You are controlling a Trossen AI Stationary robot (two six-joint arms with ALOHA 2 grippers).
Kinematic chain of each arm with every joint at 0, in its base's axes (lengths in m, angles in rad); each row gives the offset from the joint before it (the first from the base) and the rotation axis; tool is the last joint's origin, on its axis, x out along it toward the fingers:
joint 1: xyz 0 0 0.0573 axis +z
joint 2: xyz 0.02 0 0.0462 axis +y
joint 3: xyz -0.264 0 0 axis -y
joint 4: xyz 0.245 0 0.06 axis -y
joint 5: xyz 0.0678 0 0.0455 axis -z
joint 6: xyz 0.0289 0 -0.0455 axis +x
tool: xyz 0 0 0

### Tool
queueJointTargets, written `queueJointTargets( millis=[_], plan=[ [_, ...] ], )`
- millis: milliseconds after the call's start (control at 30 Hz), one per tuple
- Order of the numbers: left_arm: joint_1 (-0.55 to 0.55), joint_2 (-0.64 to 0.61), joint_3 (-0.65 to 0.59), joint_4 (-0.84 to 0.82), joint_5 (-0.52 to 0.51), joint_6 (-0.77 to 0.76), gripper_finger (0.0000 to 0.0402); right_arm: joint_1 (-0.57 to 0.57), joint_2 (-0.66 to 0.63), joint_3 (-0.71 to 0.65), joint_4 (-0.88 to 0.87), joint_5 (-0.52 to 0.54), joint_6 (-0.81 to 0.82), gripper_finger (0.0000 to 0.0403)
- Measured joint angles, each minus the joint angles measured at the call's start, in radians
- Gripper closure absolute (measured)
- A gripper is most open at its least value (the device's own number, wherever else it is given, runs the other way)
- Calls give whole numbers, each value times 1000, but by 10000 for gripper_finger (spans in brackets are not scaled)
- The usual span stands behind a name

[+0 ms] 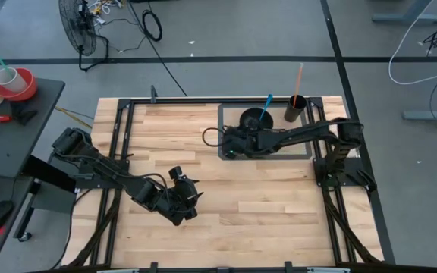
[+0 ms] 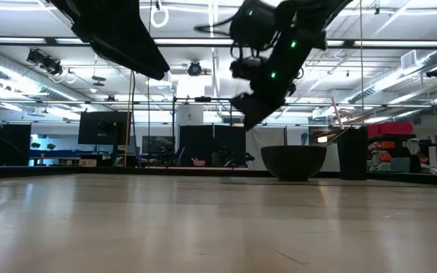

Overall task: Pick & Place Utensil
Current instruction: Adjust the black bowl

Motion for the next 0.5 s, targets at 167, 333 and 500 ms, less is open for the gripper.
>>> queueJointTargets(
  millis=[167,333,500],
  plan=[
    [0,0,0,0,0,-2,191,-26,65,13,-5,88,14,248],
    [0,0,0,0,0,-3,191,-72,63,14,-38,134,53,248],
    [0,0,0,0,0,-3,191,-112,59,13,-61,-1,105,248]
  ],
)
